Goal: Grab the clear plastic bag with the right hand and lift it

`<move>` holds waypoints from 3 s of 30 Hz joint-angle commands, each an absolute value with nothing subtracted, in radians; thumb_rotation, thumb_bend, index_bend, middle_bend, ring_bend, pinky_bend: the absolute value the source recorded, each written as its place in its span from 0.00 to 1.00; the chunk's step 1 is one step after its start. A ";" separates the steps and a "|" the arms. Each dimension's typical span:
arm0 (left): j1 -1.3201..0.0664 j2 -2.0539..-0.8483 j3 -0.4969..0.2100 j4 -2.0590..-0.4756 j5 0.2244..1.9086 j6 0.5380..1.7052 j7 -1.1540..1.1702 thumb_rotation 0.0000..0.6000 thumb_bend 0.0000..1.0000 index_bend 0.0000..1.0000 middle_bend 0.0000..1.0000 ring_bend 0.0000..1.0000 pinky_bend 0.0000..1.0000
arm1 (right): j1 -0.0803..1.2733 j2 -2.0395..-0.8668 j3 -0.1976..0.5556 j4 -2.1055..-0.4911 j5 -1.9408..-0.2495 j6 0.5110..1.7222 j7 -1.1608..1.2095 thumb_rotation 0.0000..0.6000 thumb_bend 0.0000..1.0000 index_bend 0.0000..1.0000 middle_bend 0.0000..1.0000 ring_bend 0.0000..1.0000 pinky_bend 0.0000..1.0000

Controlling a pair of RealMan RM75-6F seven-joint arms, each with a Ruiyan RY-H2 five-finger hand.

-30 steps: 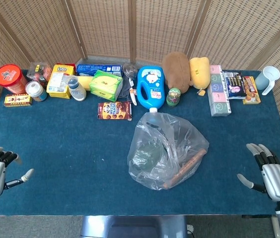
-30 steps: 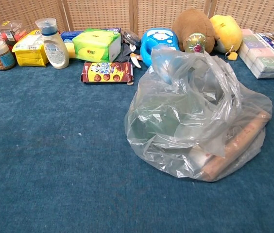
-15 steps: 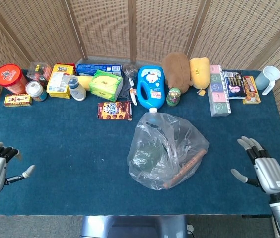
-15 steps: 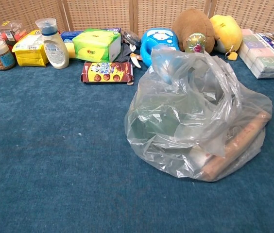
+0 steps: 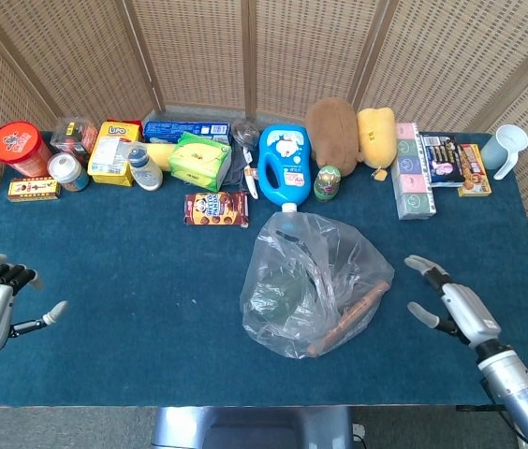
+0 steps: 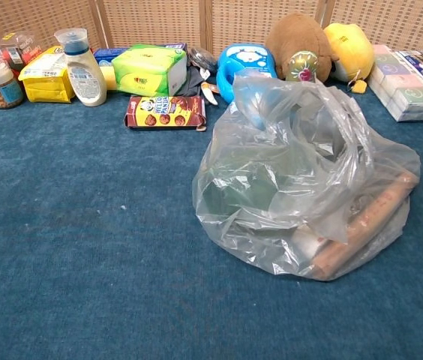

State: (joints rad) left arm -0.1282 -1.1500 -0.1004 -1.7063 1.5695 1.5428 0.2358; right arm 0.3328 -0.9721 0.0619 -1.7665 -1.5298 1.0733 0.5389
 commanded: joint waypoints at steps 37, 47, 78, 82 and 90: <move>-0.126 -1.139 -0.091 -1.684 1.546 1.550 0.207 0.00 0.16 0.55 0.51 0.43 0.21 | 0.574 -1.073 0.062 -1.792 -1.548 0.851 0.675 0.00 0.19 0.05 0.15 0.13 0.14; -0.131 -1.144 -0.092 -1.677 1.546 1.546 0.200 0.00 0.16 0.55 0.51 0.43 0.21 | 0.596 -1.089 0.052 -1.809 -1.565 0.849 0.701 0.00 0.19 0.05 0.15 0.14 0.15; -0.130 -1.157 -0.084 -1.639 1.530 1.539 0.168 0.00 0.16 0.55 0.50 0.43 0.21 | 0.694 -1.102 0.086 -1.836 -1.575 0.835 0.993 0.00 0.19 0.05 0.16 0.15 0.17; -0.130 -1.159 -0.084 -1.637 1.527 1.537 0.166 0.00 0.16 0.55 0.50 0.43 0.21 | 0.699 -1.097 0.088 -1.836 -1.586 0.852 1.072 0.00 0.19 0.05 0.17 0.15 0.17; -0.132 -1.163 -0.083 -1.634 1.527 1.534 0.167 0.00 0.16 0.55 0.50 0.43 0.21 | 0.707 -1.091 0.085 -1.822 -1.621 0.897 1.228 0.00 0.19 0.06 0.19 0.19 0.18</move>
